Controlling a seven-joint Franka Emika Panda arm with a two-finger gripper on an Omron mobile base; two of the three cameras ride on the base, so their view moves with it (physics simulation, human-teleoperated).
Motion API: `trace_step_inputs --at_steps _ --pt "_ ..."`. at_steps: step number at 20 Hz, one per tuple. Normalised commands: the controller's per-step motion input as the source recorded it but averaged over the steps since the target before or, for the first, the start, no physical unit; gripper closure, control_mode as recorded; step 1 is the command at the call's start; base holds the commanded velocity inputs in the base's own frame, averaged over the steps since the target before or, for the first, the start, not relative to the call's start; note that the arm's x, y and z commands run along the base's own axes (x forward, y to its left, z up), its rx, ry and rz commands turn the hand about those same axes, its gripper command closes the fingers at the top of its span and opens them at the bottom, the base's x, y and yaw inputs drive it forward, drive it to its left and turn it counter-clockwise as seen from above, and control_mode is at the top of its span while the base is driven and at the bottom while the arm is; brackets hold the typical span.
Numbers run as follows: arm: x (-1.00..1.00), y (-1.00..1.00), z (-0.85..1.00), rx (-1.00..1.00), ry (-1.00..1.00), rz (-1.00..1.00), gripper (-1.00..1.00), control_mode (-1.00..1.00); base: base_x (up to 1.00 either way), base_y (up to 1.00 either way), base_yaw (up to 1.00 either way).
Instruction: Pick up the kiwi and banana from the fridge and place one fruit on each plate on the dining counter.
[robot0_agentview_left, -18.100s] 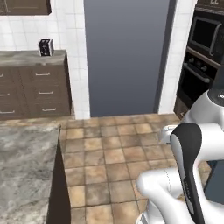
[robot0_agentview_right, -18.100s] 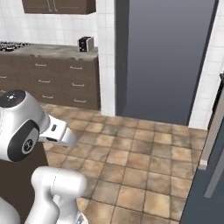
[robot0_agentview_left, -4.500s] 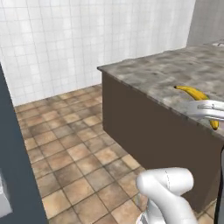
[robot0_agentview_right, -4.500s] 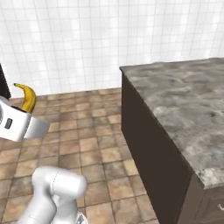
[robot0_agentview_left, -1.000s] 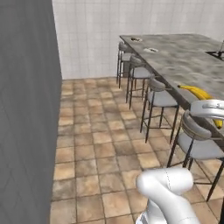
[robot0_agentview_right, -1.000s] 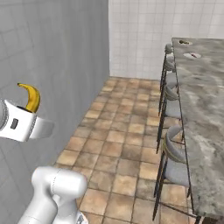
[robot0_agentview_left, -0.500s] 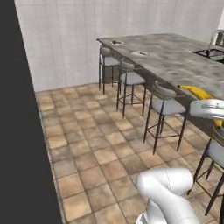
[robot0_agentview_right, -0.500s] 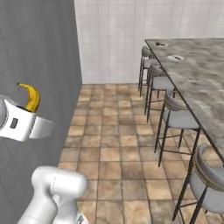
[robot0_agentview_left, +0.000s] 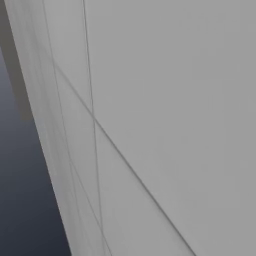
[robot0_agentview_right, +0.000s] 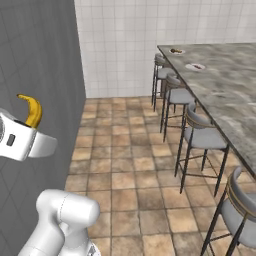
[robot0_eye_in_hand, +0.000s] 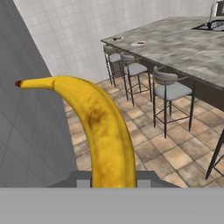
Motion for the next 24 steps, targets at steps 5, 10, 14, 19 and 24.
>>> trace_step_inputs --at_steps 5,10,14,19,24 --pt "0.00 0.00 0.00 0.00 0.00 0.00 1.00 1.00 0.98 0.93 -0.42" --pt "0.00 0.00 0.00 0.00 0.00 0.00 1.00 1.00 1.00 -0.02 -0.15" --pt "0.00 0.00 0.00 0.00 0.00 0.00 1.00 1.00 1.00 -0.32 0.00" --pt "0.00 0.00 0.00 0.00 0.00 0.00 1.00 1.00 1.00 0.25 -0.11" --pt "0.00 0.00 0.00 0.00 0.00 0.00 1.00 1.00 1.00 0.76 -0.33"
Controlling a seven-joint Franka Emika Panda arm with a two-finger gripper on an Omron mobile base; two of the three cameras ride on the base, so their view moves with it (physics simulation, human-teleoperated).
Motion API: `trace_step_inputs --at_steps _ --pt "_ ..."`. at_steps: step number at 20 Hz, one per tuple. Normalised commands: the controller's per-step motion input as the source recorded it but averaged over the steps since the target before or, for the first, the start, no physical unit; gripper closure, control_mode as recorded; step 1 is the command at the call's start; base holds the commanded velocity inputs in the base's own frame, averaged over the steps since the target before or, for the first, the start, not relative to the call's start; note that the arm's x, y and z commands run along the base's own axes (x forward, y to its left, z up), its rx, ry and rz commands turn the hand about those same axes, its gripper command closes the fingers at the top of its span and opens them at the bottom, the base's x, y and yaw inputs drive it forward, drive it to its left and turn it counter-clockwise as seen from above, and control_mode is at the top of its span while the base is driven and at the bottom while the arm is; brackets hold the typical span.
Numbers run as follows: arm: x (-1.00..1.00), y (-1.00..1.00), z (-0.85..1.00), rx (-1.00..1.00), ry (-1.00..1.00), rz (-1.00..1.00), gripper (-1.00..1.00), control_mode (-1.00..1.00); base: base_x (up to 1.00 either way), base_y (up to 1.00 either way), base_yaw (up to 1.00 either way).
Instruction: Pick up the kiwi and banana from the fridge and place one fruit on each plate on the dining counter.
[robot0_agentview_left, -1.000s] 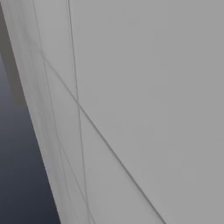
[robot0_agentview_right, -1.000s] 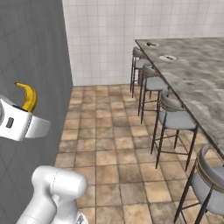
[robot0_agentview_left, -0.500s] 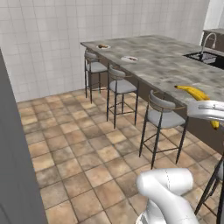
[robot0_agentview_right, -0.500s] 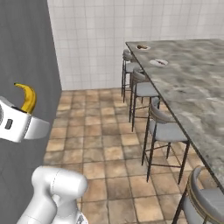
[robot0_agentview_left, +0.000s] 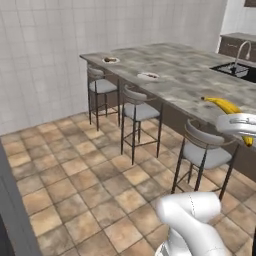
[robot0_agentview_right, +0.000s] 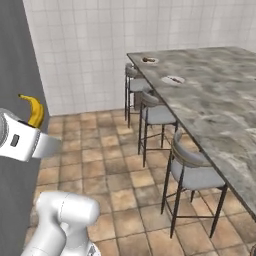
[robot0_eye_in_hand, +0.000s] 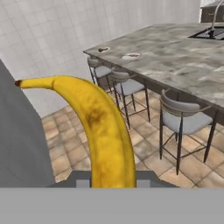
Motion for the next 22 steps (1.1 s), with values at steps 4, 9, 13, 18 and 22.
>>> trace_step_inputs --at_steps 4,9,13,18,22 --pt "0.00 0.00 0.00 0.00 0.00 0.00 1.00 1.00 1.00 0.84 -0.40" --pt "0.00 0.00 0.00 0.00 0.00 0.00 1.00 1.00 1.00 0.90 -0.42" --pt "0.00 0.00 0.00 0.00 0.00 0.00 1.00 1.00 0.97 0.95 -0.40" --pt "0.00 0.00 0.00 0.00 0.00 0.00 1.00 1.00 0.72 1.00 -0.37" --pt "0.00 0.00 0.00 0.00 0.00 0.00 1.00 1.00 0.60 1.00 -0.36"
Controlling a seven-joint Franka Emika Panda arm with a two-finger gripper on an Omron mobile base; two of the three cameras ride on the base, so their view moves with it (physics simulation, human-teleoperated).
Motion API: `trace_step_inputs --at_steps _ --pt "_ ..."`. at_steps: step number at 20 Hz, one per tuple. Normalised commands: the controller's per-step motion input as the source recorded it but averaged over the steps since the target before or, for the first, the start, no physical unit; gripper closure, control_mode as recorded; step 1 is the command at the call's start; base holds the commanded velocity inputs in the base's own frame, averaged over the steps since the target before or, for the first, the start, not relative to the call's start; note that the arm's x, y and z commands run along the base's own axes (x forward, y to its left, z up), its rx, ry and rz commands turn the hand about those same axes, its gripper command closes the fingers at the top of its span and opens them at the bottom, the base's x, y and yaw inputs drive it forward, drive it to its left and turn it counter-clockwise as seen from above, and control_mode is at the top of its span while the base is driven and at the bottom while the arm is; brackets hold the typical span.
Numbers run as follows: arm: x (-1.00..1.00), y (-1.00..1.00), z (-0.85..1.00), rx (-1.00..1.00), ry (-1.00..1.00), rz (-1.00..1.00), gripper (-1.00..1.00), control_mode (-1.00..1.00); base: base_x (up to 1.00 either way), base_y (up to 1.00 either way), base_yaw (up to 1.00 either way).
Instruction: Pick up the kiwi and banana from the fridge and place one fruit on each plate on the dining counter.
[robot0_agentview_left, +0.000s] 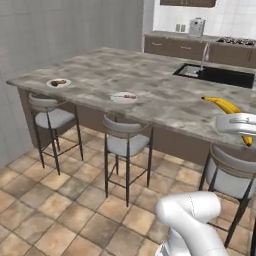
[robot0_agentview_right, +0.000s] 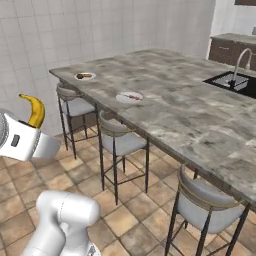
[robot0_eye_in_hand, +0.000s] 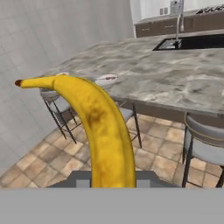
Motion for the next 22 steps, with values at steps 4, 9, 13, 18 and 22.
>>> trace_step_inputs --at_steps 4,9,13,18,22 --pt "0.00 0.00 0.00 0.00 0.00 0.00 1.00 1.00 0.59 1.00 -0.36" --pt "0.00 0.00 0.00 0.00 0.00 0.00 1.00 1.00 0.56 1.00 -0.34" --pt "0.00 0.00 0.00 0.00 0.00 0.00 1.00 1.00 0.64 1.00 -0.36" --pt "0.00 0.00 0.00 0.00 0.00 0.00 1.00 1.00 0.75 0.98 -0.42" --pt "0.00 0.00 0.00 0.00 0.00 0.00 1.00 1.00 0.79 0.83 -0.48"
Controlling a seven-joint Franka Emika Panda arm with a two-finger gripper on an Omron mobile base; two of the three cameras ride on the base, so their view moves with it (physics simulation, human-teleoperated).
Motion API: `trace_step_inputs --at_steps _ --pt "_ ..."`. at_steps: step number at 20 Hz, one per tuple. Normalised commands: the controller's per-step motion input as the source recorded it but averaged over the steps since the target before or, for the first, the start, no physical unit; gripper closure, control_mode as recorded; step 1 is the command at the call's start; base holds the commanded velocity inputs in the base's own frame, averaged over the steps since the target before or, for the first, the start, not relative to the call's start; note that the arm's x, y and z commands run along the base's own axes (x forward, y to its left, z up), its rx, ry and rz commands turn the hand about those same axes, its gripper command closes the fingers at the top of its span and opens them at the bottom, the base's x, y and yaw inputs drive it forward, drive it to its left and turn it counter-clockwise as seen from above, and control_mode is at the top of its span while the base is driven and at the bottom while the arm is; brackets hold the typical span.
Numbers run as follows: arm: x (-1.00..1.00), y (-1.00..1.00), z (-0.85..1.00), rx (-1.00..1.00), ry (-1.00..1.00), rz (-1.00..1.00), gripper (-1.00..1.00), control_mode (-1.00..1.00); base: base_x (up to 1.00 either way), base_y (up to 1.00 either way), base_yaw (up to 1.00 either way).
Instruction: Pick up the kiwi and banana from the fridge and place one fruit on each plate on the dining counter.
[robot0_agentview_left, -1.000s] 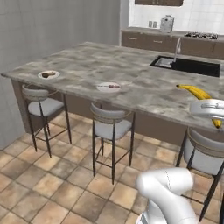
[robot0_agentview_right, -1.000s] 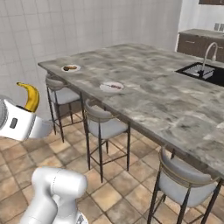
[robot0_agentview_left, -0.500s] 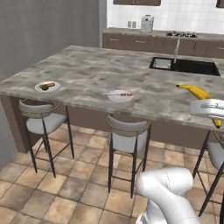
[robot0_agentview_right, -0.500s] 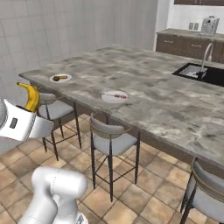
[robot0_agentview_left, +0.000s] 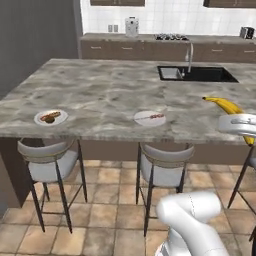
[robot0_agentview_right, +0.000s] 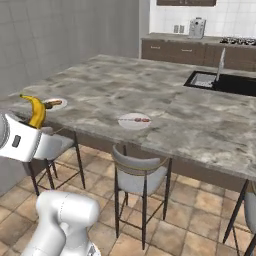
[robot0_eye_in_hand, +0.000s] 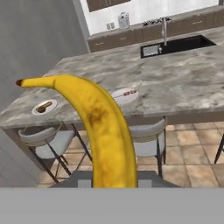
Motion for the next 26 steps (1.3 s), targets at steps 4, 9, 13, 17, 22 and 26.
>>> trace_step_inputs --at_steps 4,9,13,17,22,26 --pt "0.00 0.00 0.00 0.00 0.00 0.00 1.00 1.00 0.87 0.68 -0.51" --pt "0.00 0.00 0.00 0.00 0.00 0.00 1.00 1.00 0.93 0.47 -0.47" --pt "0.00 0.00 0.00 0.00 0.00 0.00 1.00 1.00 0.96 0.21 -0.41" --pt "0.00 0.00 0.00 0.00 0.00 0.00 1.00 1.00 1.00 0.03 -0.23" --pt "0.60 0.17 -0.29 0.00 0.24 -0.02 1.00 -1.00 0.40 0.09 -0.06" --pt "1.00 0.21 -0.68 -0.01 0.54 0.00 1.00 -1.00 0.00 0.00 0.00"
